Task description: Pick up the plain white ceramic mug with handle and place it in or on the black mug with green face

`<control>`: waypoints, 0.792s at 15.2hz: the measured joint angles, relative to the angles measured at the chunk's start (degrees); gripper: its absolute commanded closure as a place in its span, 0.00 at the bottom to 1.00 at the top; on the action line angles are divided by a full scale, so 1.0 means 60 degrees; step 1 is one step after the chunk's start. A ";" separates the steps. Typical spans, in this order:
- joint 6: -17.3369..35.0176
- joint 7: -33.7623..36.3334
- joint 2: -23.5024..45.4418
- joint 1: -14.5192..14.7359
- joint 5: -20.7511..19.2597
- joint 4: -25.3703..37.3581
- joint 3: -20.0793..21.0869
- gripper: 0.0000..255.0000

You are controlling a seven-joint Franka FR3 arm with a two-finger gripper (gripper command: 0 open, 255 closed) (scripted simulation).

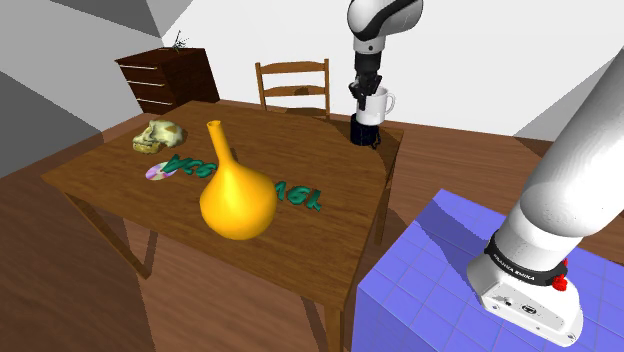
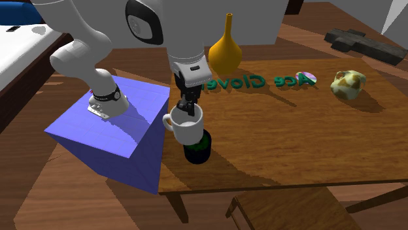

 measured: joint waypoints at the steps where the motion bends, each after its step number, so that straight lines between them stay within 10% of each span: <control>1: 0.0001 0.0000 0.0001 0.0000 0.0000 0.0000 0.0000 1.00; 2: 0.0003 0.0000 0.0001 0.0000 0.0000 0.0000 0.0000 0.00; 12: -0.0946 -0.0001 -0.0264 -0.0006 -0.0035 0.0699 -0.0001 0.00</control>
